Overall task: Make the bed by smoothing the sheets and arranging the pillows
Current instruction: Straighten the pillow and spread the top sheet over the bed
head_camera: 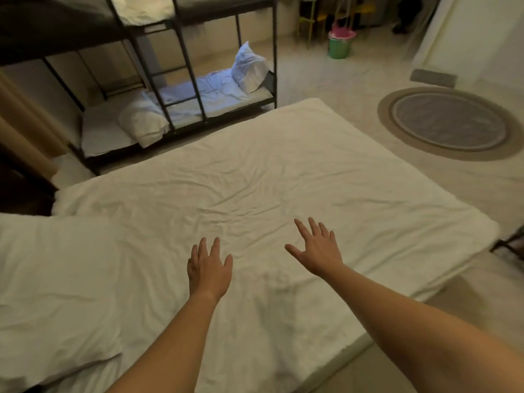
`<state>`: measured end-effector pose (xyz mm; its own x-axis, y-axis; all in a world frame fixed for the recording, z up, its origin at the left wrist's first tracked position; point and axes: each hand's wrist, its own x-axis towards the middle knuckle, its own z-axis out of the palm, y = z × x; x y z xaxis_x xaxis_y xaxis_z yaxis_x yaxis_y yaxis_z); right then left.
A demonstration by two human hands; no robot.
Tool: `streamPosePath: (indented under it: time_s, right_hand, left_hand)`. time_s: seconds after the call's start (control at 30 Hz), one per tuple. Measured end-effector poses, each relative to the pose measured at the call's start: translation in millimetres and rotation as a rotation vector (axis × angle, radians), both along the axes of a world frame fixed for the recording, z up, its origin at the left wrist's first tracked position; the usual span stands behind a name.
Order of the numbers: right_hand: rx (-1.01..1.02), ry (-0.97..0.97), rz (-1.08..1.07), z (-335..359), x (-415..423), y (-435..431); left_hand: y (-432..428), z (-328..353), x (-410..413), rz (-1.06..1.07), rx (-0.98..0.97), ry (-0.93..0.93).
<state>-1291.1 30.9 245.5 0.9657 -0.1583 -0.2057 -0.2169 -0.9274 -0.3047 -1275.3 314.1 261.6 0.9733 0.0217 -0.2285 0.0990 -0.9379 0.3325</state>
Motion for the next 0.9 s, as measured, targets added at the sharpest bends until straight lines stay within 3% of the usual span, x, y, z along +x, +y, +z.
streamPosePath:
  time_s: [0.4, 0.9]
  right_hand:
    - [0.010, 0.033, -0.298, -9, -17, -184]
    - [0.022, 0.115, -0.307, -11, -61, -458]
  left_hand:
    - [-194, -7, 68, -0.245, -0.046, 0.049]
    - [-454, -14, 53, -0.213, -0.081, 0.080]
